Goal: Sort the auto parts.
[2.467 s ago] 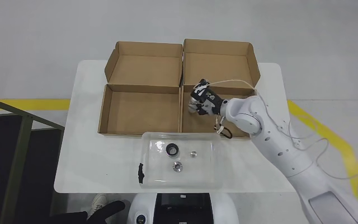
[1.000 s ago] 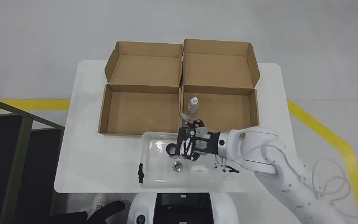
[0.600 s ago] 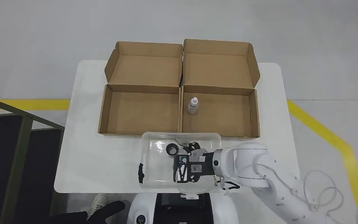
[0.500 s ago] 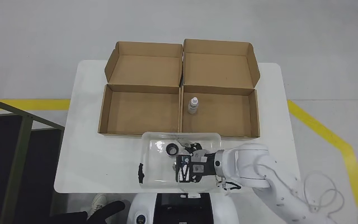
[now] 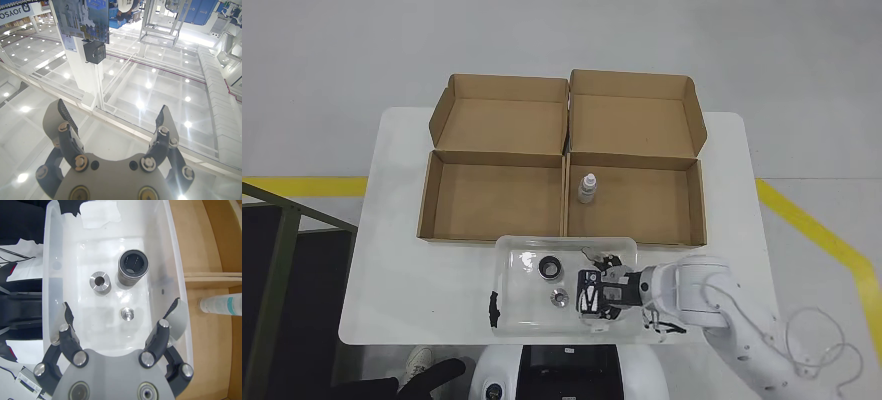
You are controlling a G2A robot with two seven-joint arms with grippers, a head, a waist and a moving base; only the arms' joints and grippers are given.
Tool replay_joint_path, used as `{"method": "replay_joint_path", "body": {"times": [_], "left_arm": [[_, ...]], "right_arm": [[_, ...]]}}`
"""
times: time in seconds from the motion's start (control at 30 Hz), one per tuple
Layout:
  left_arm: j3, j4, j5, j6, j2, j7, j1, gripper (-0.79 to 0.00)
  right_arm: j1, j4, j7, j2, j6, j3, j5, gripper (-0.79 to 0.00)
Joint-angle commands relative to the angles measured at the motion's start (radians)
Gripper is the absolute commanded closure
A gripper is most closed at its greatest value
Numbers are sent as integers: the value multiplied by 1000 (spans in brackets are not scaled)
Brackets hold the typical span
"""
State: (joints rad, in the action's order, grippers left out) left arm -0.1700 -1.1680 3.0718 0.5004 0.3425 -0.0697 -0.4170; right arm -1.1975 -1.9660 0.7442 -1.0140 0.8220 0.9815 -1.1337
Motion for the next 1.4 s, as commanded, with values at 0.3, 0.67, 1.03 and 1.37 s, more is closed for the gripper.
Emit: {"method": "replay_joint_path", "body": {"times": [0.3, 0.67, 1.03, 1.37], "left_arm": [[0, 0, 0, 0, 0, 0, 0, -785], [0, 0, 0, 0, 0, 0, 0, -785], [0, 0, 0, 0, 0, 0, 0, -785], [0, 0, 0, 0, 0, 0, 0, -785]], "right_arm": [[38, 53, 5, -9, -50, -45, -78, -757], [71, 104, 22, -17, -72, -78, -91, -591], [77, 128, 22, -18, -76, -85, -84, -382], [78, 130, 20, -18, -77, -86, -80, -203]]}}
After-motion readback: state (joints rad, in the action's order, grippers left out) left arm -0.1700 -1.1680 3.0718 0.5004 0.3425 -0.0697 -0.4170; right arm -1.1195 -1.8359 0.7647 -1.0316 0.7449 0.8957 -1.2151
